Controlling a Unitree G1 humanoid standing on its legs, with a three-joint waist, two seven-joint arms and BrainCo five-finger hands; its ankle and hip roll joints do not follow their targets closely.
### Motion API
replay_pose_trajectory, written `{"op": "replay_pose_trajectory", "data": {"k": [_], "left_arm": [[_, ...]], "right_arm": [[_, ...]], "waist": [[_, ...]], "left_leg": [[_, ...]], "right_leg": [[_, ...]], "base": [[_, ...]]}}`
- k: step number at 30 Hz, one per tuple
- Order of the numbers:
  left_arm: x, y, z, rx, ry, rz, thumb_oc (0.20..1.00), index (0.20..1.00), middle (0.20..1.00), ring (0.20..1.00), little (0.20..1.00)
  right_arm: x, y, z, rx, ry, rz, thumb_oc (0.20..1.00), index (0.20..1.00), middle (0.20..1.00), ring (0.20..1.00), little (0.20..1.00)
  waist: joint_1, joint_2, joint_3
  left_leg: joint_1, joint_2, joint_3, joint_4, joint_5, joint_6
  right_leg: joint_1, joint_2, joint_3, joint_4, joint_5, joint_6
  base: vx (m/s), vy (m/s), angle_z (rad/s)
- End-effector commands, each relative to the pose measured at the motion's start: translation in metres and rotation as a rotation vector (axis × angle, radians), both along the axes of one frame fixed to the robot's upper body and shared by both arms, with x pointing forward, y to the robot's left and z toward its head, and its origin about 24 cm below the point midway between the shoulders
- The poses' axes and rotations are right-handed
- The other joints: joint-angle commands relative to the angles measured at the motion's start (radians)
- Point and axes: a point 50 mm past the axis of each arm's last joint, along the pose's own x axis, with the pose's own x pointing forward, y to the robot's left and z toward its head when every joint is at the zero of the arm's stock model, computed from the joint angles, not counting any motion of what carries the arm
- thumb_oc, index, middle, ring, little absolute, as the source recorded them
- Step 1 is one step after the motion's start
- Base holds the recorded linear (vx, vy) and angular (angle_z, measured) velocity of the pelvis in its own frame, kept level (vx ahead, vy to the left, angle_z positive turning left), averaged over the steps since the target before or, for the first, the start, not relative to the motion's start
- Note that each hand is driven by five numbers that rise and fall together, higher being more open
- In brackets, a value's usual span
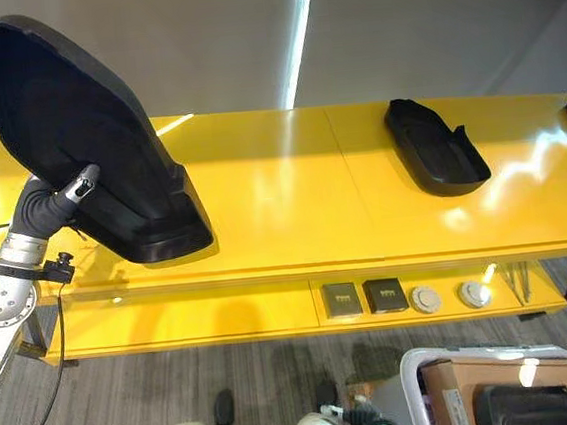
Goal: Move parts from the plastic box to the shelf.
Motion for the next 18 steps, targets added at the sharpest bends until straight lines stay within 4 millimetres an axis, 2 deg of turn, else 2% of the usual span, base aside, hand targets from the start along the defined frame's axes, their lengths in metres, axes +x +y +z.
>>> {"op": "replay_pose_trajectory", "data": {"k": [1,7,8,10,12,15,18], "left_arm": [[0.011,0.001,0.032,-0.105,-0.135,-0.01,0.2,0.2,0.2,0.2,0.2],[0.033,0.021,0.038,-0.119,-0.072,0.035,0.2,0.2,0.2,0.2,0.2],[0.051,0.026,0.033,-0.257,0.013,0.008,0.2,0.2,0.2,0.2,0.2],[0.068,0.023,0.04,-0.246,0.073,-0.031,0.2,0.2,0.2,0.2,0.2],[0.099,0.033,0.065,-0.237,0.163,-0.02,0.2,0.2,0.2,0.2,0.2],[0.111,0.053,0.077,-0.233,0.255,0.026,0.2,0.2,0.2,0.2,0.2],[0.116,0.074,0.086,-0.188,0.307,0.11,0.2,0.2,0.2,0.2,0.2]], "right_arm": [[0.003,-0.016,0.003,-0.054,0.041,0.102,1.0,1.0,1.0,1.0,1.0],[-0.006,-0.027,0.005,-0.077,0.075,0.106,1.0,1.0,1.0,1.0,1.0],[-0.005,-0.032,0.006,-0.091,0.08,0.094,1.0,1.0,1.0,1.0,1.0],[0.001,-0.038,0.008,-0.104,0.078,0.1,1.0,1.0,1.0,1.0,1.0],[0.026,-0.041,0.015,-0.114,0.015,0.114,1.0,1.0,1.0,1.0,1.0],[0.056,-0.031,0.022,-0.091,-0.063,0.156,1.0,1.0,1.0,1.0,1.0],[0.071,-0.017,0.024,-0.054,-0.1,0.203,1.0,1.0,1.0,1.0,1.0]], "waist": [[-0.013,0.02,-0.014],[-0.049,0.034,-0.003],[-0.069,0.047,0.007],[-0.086,0.06,0.02],[-0.117,0.086,0.044],[-0.129,0.101,0.075],[-0.14,0.106,0.1]], "left_leg": [[-0.045,0.105,-0.056,-0.005,-0.05,-0.078],[-0.077,0.131,-0.06,-0.005,-0.028,-0.103],[-0.089,0.136,-0.061,-0.005,-0.017,-0.108],[-0.106,0.137,-0.065,-0.005,-0.007,-0.112],[-0.14,0.135,-0.053,-0.005,0.004,-0.116],[-0.165,0.135,-0.023,-0.005,0.012,-0.117],[-0.182,0.135,0.001,-0.005,0.013,-0.117]], "right_leg": [[0.043,0.057,-0.003,-0.001,-0.075,0.008],[0.034,0.084,-0.007,-0.006,-0.091,-0.004],[0.025,0.092,0.001,-0.006,-0.092,-0.01],[0.011,0.097,0.006,-0.006,-0.089,-0.012],[-0.033,0.09,0.015,-0.006,-0.07,0.001],[-0.082,0.085,0.046,-0.006,-0.046,0.012],[-0.118,0.082,0.074,-0.006,-0.031,0.018]], "base": [[0.04,-0.137,-0.12],[0.01,-0.099,-0.06],[-0.01,-0.033,-0.07],[-0.03,-0.019,0.01],[-0.06,0.021,0.0],[-0.05,0.051,-0.32],[0.01,0.035,-0.37]]}}
